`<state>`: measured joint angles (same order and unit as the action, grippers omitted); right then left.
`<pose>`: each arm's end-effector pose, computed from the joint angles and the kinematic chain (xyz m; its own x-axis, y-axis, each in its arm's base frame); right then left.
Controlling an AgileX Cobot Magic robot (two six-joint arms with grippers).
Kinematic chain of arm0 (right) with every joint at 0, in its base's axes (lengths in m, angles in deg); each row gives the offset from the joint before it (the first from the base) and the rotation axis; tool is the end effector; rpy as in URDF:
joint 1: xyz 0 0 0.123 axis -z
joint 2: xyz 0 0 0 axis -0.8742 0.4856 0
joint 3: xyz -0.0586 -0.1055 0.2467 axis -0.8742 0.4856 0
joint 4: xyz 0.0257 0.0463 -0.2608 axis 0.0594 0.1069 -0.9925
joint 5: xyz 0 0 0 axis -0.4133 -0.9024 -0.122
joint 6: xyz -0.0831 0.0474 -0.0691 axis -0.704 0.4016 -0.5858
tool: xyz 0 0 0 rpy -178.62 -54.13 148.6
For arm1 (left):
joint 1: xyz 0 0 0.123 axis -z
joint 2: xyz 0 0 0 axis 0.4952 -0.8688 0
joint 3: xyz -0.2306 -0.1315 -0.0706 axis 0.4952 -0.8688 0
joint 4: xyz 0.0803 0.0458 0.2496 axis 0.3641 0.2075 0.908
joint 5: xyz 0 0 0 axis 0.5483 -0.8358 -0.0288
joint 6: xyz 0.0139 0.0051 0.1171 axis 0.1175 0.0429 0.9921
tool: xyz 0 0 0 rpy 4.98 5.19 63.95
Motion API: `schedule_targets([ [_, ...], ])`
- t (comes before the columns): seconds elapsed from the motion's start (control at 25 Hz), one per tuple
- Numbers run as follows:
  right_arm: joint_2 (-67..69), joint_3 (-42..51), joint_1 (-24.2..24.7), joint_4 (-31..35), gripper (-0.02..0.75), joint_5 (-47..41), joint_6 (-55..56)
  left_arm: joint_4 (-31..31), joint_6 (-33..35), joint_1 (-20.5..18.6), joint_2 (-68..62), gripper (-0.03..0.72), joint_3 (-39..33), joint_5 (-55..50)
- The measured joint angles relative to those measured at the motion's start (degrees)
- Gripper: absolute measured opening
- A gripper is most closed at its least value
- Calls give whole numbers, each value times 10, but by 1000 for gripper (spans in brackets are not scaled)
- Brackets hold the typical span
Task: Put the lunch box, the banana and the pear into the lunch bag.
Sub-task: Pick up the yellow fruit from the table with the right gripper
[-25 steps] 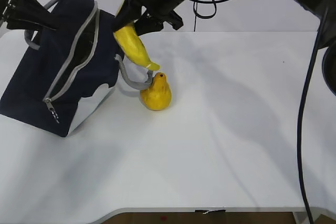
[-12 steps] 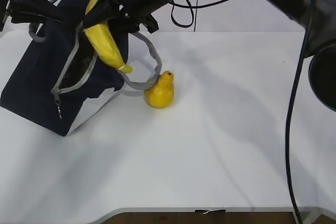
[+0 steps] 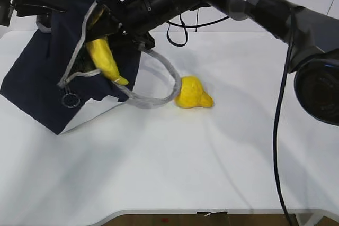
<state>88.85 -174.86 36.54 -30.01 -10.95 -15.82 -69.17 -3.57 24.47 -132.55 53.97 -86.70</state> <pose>0.4738 0.3122 0.2254 -0.9223 -0.1093 -0.3707 -0.3747 0.4878 0.7884 0.4283 -0.0614 0.2704 -0.9231 -0.1866 -0.3362 0.1894 0.5403 -0.8199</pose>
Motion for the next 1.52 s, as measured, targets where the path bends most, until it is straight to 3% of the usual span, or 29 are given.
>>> schedule_targets([
  [0.2,11,0,0,64,279,37,-29,1,1,0,0,22,0,2],
  [0.68,17,-64,-1,89,279,24,-33,1,1,0,0,22,0,3],
  [0.96,26,-67,-3,88,279,39,-32,1,1,0,0,22,0,8],
  [1.24,41,-68,-2,154,279,51,-53,-7,1,-3,0,22,1,13],
  [1.52,55,-74,-3,147,280,49,-42,1,2,-3,0,22,1,14],
])
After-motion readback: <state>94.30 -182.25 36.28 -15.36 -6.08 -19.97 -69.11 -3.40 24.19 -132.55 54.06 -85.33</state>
